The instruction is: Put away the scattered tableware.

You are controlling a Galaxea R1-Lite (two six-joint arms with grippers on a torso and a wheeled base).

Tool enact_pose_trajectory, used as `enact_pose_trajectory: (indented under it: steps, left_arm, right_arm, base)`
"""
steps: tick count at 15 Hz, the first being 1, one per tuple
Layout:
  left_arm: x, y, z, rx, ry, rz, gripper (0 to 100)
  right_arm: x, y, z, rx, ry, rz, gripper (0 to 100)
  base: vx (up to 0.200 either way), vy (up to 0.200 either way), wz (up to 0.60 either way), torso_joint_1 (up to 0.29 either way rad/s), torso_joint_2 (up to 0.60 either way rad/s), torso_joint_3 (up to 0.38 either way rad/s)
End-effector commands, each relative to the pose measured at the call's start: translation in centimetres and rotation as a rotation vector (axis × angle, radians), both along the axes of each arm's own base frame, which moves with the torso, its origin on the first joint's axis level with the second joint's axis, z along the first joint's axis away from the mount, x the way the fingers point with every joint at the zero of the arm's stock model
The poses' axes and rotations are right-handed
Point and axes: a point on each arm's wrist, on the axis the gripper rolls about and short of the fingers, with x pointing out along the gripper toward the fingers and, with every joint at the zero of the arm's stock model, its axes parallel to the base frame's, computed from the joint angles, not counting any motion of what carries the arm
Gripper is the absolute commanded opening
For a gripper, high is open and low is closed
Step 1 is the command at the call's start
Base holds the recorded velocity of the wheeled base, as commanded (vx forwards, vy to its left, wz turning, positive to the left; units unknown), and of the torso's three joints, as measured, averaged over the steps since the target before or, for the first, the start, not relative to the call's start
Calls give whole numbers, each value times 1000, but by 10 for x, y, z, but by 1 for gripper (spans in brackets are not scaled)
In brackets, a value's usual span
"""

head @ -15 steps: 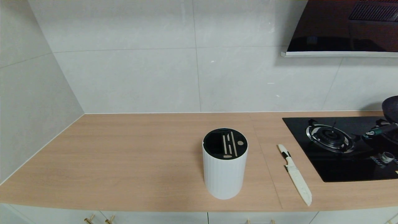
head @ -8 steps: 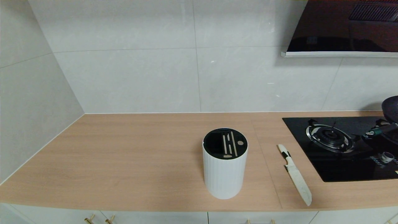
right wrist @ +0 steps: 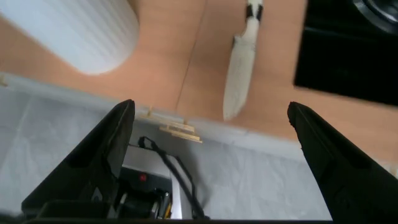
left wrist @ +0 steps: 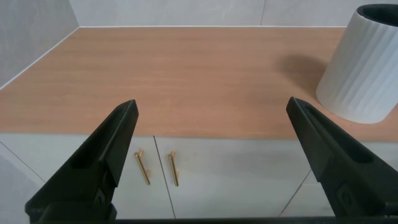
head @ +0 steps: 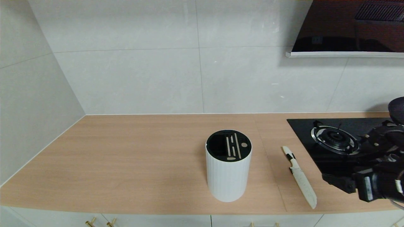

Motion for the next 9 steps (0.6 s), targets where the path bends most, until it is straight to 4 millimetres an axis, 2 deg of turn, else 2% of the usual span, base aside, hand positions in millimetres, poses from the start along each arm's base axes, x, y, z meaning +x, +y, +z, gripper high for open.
enact_pose_trajectory:
  steps: [1, 3, 9]
  left_arm:
    - [0, 0, 0, -1, 0, 1, 100]
    - [0, 0, 0, -1, 0, 1, 100]
    - [0, 0, 0, -1, 0, 1, 100]
  right_arm:
    - [65, 18, -52, -82, 136, -45, 100]
    - [88, 20, -71, -117, 146, -94, 100]
    - [123, 9, -121, -136, 225, -154, 100]
  base:
    - [0, 0, 0, 0, 0, 0]
    - [0, 0, 0, 0, 0, 0]
    - [0, 0, 0, 0, 0, 0]
